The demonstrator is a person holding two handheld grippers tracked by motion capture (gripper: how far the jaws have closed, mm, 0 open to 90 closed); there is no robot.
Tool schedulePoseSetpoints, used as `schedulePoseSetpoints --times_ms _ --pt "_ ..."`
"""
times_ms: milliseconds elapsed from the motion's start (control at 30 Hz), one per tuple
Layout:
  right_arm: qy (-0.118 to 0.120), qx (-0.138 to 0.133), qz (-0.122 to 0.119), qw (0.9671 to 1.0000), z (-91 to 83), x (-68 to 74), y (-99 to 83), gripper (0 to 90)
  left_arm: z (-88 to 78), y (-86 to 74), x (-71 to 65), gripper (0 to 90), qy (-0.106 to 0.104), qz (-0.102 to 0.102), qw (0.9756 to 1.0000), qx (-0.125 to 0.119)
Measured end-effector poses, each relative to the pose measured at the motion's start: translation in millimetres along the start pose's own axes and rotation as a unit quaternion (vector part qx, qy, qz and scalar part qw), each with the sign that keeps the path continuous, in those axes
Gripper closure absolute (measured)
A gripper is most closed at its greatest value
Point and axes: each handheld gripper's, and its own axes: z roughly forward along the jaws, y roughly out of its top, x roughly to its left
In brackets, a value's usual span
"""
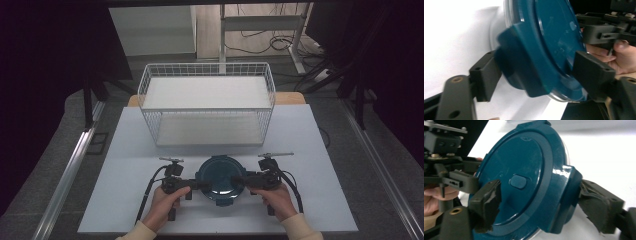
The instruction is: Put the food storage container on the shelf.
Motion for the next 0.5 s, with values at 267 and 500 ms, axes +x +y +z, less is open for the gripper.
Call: schedulePoseSetpoints --times_ms 267,500 --pt "0.008 0.002 0.042 0.9991 -2.0 -5.4 -1.3 29.6 -0.5 -2.2 -1.6 25.3 0.003 -0.022 0.9997 -0.009" --pt "0.018 -0.012 0.046 0.9987 -12.6 -1.8 -5.3 38.9 -7.0 -6.1 -5.6 32.2 0.003 -0.02 0.9997 -0.016"
